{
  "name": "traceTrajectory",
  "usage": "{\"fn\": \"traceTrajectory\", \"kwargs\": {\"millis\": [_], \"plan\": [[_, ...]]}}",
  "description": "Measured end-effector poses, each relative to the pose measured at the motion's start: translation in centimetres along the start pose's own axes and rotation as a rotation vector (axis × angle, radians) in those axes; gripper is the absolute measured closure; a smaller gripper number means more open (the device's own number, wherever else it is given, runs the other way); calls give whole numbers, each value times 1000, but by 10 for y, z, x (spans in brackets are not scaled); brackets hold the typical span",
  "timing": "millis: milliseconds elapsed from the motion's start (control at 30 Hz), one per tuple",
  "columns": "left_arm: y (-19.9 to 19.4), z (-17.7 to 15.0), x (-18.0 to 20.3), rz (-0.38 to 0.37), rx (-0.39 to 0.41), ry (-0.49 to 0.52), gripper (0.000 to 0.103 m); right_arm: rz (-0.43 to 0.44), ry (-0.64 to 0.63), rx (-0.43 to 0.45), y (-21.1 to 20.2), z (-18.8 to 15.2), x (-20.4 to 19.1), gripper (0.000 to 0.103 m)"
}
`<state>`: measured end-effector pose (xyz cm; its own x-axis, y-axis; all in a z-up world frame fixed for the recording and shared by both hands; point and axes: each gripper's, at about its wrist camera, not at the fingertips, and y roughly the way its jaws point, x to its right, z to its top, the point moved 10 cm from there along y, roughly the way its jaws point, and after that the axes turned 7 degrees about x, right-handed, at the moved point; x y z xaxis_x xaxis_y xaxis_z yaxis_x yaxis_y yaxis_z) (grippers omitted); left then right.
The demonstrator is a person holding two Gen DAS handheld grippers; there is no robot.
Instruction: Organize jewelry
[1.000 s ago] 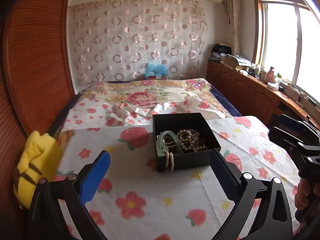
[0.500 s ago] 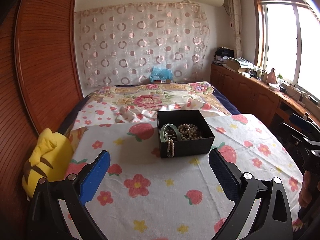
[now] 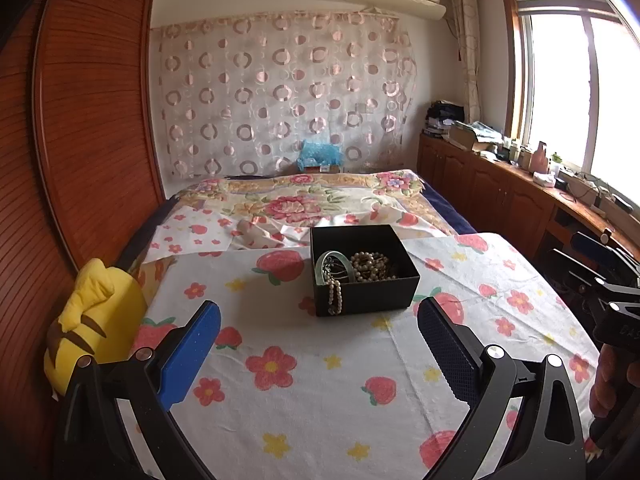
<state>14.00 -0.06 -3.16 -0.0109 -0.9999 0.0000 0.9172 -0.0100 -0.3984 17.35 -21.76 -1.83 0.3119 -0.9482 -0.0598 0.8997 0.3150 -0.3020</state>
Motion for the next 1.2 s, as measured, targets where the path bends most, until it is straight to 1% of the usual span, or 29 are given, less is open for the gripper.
{"fn": "traceTrajectory", "kwargs": {"millis": [1200], "plan": [[-2,3,3,-4,5,3,8,2,9,2,-2,0,4,2]]}}
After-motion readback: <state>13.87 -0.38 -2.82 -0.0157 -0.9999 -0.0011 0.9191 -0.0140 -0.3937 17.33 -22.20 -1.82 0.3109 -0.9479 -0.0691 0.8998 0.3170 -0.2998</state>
